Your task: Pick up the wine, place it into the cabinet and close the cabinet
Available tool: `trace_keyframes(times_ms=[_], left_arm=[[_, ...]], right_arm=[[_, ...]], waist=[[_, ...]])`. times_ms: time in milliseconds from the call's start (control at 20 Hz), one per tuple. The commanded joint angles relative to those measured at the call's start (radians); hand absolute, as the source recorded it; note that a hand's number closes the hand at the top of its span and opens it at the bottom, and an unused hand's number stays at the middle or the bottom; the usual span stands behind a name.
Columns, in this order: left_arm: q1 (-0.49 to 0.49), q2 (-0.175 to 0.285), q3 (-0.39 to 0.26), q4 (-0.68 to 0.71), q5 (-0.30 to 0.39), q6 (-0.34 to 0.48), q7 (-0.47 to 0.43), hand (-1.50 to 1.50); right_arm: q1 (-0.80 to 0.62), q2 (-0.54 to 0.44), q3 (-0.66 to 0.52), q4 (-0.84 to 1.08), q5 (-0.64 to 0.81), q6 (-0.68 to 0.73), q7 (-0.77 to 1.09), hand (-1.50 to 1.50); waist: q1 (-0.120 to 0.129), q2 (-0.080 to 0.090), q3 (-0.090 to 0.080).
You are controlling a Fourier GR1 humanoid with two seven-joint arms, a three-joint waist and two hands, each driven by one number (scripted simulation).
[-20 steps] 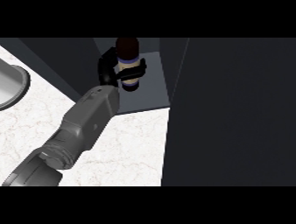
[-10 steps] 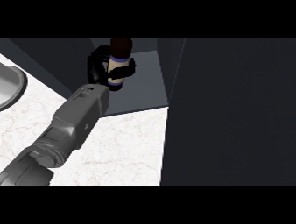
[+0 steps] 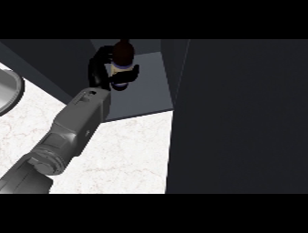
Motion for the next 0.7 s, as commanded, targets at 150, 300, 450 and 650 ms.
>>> trace_keyframes(times_ms=[150, 300, 450, 650], left_arm=[[0.023, 0.042, -0.005, 0.016, -0.008, -0.023, 0.027, -1.50], [0.026, 0.053, -0.001, 0.016, -0.005, -0.038, 0.040, -1.50], [0.024, 0.065, 0.000, 0.016, -0.005, -0.075, 0.026, -1.50], [0.018, 0.076, -0.017, 0.016, -0.022, -0.091, -0.004, -1.50]], right_arm=[[0.013, 0.003, -0.003, -0.023, -0.014, 0.003, -0.003, -1.50], [0.004, 0.008, 0.011, -0.025, -0.015, -0.003, 0.007, -1.50], [-0.001, 0.010, 0.006, -0.014, -0.004, -0.012, 0.005, -1.50], [0.006, 0.004, 0.014, -0.007, 0.003, 0.002, -0.001, -1.50]], waist=[[-0.001, 0.005, -0.001], [0.008, 0.001, -0.002], [0.019, -0.002, -0.003], [0.032, -0.005, -0.003]])
